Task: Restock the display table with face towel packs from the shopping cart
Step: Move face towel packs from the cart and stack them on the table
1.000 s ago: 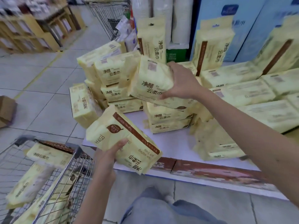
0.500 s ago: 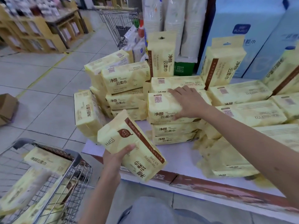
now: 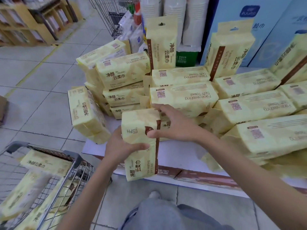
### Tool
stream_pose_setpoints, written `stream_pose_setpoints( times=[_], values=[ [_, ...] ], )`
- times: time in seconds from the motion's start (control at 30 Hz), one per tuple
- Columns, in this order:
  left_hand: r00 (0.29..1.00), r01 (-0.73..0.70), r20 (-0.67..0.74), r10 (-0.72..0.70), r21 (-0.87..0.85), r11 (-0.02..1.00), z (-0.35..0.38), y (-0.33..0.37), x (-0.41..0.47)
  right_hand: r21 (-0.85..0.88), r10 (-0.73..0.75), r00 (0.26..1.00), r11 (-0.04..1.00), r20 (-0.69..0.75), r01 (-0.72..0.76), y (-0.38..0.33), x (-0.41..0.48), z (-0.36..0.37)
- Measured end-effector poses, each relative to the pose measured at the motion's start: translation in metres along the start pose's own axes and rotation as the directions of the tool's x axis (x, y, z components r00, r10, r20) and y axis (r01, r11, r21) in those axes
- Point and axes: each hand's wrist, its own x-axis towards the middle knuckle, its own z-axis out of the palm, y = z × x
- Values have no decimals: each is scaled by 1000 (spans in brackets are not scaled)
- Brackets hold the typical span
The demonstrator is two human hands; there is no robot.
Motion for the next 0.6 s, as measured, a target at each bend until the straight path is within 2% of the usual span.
stream_pose_setpoints(
  times=[0.13, 0.23, 0.33, 0.4, 0.47, 0.53, 0.6],
  values=[
    [999, -43, -7, 45, 209, 977, -10, 5, -7, 64, 24, 997, 998, 74, -29, -1, 11, 9],
    [996, -76, -22, 88, 336, 939, -9, 12, -14, 2, 27, 988, 1000, 150, -28, 1, 21, 18],
    [991, -125, -8, 136, 350, 928, -7, 12, -14, 153, 52, 990, 986, 131, -72, 8, 25, 21],
    [988, -151, 56, 143, 207, 967, -10, 8, -12, 276, 84, 993, 955, 84, -104, 17, 20, 20],
    [988, -125, 82, 128, -36, 992, -15, 4, -10, 417, 136, 990, 898, 40, -141, 31, 11, 21],
    [997, -26, 60, 39, -206, 978, -15, -8, -6, 551, 188, 982, 820, -9, -151, 48, 0, 26],
    [993, 118, 6, -121, -280, 953, -10, -30, 3, 640, 256, 965, 751, -57, -161, 65, -11, 32]
  ],
)
